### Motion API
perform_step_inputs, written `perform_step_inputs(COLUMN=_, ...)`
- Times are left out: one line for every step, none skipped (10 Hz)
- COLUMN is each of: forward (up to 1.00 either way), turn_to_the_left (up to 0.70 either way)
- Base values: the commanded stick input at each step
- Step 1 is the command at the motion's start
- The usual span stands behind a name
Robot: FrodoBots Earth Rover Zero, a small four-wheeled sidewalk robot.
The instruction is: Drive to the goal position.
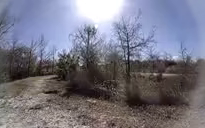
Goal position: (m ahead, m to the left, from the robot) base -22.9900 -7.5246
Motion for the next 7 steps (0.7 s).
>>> perform_step_inputs(forward=0.0, turn_to_the_left=-0.7)
perform_step_inputs(forward=0.0, turn_to_the_left=-0.7)
perform_step_inputs(forward=0.0, turn_to_the_left=-0.7)
perform_step_inputs(forward=0.0, turn_to_the_left=-0.7)
perform_step_inputs(forward=0.0, turn_to_the_left=-0.7)
perform_step_inputs(forward=0.0, turn_to_the_left=-0.7)
perform_step_inputs(forward=0.0, turn_to_the_left=-0.7)
